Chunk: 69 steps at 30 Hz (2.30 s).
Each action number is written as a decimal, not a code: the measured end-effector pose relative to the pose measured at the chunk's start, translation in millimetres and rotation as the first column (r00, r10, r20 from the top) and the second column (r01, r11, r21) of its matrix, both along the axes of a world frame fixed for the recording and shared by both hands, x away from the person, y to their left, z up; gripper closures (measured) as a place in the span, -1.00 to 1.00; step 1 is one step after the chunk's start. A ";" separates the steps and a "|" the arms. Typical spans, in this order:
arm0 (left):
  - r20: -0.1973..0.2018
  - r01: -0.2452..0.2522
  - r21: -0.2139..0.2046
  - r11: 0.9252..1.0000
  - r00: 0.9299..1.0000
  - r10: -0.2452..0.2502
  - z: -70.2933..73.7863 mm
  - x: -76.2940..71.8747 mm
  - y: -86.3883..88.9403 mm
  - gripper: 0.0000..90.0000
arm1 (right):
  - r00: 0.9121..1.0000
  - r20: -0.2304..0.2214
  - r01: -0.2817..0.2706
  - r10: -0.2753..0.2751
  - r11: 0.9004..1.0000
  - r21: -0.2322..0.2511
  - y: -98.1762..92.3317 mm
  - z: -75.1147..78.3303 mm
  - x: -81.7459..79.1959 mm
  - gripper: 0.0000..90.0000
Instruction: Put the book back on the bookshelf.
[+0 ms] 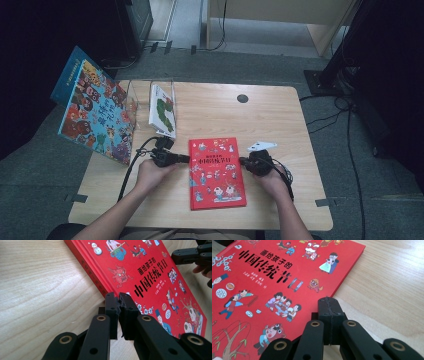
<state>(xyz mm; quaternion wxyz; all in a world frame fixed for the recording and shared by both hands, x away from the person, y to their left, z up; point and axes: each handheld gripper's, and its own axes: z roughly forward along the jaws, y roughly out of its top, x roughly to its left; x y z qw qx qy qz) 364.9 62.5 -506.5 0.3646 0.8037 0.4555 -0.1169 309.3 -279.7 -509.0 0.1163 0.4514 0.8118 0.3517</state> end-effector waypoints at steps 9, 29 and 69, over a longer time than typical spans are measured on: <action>0.012 -0.031 0.003 1.000 0.999 0.031 0.4 8.5 5.6 0.93 | 1.000 0.028 0.003 -0.003 1.000 0.006 6.5 -2.1 7.1 1.00; 0.047 -0.070 0.014 0.997 0.997 0.069 0.8 27.8 9.5 0.96 | 0.997 0.077 0.011 -0.010 1.000 -0.014 16.5 -4.3 21.6 1.00; 0.080 -0.055 0.072 0.996 0.996 0.049 5.8 -4.3 11.8 0.32 | 0.999 0.027 0.043 -0.046 0.996 0.079 7.3 8.0 22.4 0.04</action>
